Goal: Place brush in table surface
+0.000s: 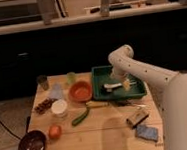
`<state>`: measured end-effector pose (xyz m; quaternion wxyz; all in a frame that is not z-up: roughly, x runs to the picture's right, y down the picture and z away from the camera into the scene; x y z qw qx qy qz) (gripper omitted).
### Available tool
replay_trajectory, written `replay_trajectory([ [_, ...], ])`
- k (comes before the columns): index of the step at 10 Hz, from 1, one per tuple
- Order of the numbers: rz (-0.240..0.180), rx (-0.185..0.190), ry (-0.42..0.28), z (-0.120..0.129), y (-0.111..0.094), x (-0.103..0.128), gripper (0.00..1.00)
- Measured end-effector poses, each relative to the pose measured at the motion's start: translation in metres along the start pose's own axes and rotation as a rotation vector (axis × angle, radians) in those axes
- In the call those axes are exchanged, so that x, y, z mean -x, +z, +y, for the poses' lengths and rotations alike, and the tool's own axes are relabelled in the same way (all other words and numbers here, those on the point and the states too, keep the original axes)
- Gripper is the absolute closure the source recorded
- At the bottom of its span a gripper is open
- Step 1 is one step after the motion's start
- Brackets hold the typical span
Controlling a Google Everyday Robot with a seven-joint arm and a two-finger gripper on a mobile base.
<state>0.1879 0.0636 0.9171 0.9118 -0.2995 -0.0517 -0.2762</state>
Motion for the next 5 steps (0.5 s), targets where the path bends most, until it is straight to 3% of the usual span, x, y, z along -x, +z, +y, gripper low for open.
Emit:
replay_trajectory([
  [5, -0.014, 0.036, 0.043, -0.001, 0.027, -0.008, 0.20],
])
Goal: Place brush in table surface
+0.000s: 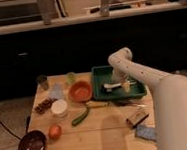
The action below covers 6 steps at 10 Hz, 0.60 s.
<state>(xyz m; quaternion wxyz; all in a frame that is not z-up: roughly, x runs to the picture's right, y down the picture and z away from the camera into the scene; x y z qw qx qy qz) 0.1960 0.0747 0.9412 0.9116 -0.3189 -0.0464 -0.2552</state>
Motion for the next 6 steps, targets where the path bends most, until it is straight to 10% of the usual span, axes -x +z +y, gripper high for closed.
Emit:
replay_trajectory([
  [3, -0.016, 0.024, 0.006, -0.004, 0.013, -0.003, 0.20],
  [6, -0.035, 0.043, 0.015, -0.005, 0.026, -0.007, 0.40],
])
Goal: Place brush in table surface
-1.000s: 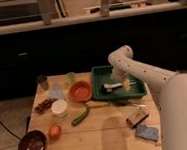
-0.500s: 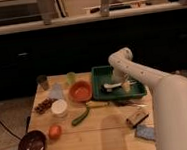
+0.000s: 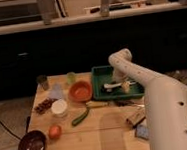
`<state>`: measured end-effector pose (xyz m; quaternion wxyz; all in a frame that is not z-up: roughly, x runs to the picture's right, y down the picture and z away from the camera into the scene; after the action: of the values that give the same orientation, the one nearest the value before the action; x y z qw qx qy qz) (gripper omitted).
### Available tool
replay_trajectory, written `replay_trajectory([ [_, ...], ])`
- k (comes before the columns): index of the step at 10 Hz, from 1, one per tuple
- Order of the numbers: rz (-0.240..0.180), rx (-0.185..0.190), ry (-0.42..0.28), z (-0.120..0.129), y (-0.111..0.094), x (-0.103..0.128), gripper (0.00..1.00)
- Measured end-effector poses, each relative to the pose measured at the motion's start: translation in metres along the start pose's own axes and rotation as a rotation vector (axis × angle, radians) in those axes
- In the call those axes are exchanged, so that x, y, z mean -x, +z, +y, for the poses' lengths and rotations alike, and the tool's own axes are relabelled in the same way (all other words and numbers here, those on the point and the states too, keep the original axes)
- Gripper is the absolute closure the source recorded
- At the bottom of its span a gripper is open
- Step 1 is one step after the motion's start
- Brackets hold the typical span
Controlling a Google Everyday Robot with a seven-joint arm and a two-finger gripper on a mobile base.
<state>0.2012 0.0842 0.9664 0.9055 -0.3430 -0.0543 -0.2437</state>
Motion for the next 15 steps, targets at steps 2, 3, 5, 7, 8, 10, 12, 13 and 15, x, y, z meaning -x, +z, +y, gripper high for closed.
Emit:
replay_trajectory([
  [2, -0.006, 0.000, 0.003, 0.000, 0.001, -0.002, 0.61],
  [3, -0.006, -0.001, 0.004, 0.000, 0.001, -0.003, 0.72],
  [5, -0.004, 0.002, 0.003, 0.001, -0.003, -0.003, 0.93],
  [7, -0.007, 0.003, 0.003, 0.002, -0.003, -0.003, 1.00],
  [8, -0.015, -0.007, 0.007, 0.007, -0.006, -0.006, 1.00],
  [10, -0.028, -0.050, 0.012, 0.011, -0.021, -0.015, 1.00],
  [12, -0.042, -0.095, 0.011, 0.011, -0.042, -0.018, 1.00],
  [13, -0.041, -0.112, 0.012, 0.012, -0.052, -0.020, 1.00],
  [15, -0.036, -0.134, 0.013, 0.012, -0.072, -0.022, 1.00],
])
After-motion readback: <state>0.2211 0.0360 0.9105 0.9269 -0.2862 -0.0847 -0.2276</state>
